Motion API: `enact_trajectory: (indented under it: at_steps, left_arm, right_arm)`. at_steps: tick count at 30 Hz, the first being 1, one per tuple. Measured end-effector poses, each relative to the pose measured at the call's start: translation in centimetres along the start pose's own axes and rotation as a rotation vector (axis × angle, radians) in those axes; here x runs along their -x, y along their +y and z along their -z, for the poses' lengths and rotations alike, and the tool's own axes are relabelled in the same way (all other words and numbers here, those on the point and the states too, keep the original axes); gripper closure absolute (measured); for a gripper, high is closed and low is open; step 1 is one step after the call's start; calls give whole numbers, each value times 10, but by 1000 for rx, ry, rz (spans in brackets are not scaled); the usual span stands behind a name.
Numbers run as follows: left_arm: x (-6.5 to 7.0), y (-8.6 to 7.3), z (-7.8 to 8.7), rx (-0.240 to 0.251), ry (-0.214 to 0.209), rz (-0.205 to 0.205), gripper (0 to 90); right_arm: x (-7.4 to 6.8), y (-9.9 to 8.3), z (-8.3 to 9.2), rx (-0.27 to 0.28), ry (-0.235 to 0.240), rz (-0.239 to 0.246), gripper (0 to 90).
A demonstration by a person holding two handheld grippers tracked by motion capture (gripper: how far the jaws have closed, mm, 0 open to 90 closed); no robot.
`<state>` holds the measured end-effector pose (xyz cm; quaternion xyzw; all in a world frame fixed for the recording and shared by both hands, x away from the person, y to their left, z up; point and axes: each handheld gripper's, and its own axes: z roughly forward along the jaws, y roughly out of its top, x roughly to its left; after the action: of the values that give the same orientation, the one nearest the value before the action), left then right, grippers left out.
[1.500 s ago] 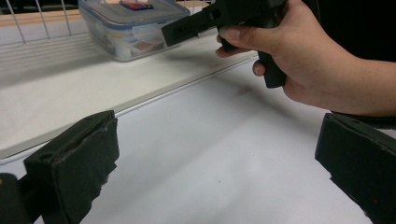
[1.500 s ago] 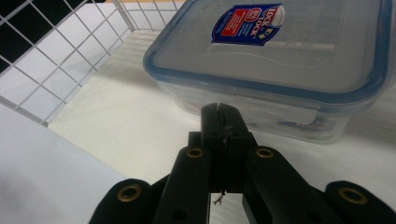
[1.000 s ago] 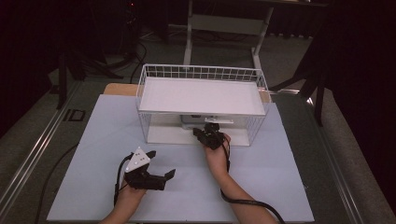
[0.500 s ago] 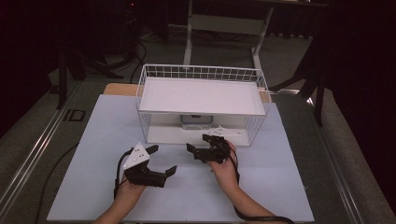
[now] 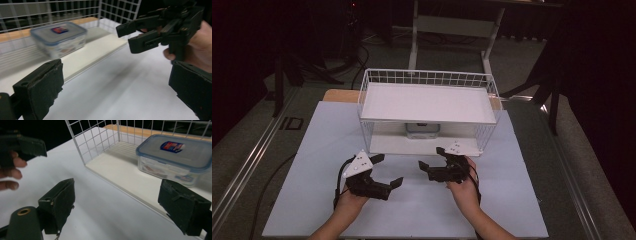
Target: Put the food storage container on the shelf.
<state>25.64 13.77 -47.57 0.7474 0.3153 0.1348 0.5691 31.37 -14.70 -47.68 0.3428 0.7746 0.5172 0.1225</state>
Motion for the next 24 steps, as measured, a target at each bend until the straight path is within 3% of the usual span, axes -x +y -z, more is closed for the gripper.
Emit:
enact_trajectory:
  at_steps: [4, 13, 24]
  left_arm:
    - [1, 2, 4, -2, -10, -3, 7]
    - [1, -1, 17, -2, -3, 3, 7]
    - [8, -10, 39, -24, 2, -44, 7]
  right_arm:
    - [-3, -2, 17, 9, -4, 46, 142]
    - [-9, -8, 40, 14, 6, 73, 143]
    - [-16, -18, 68, 28, 33, 104, 144]
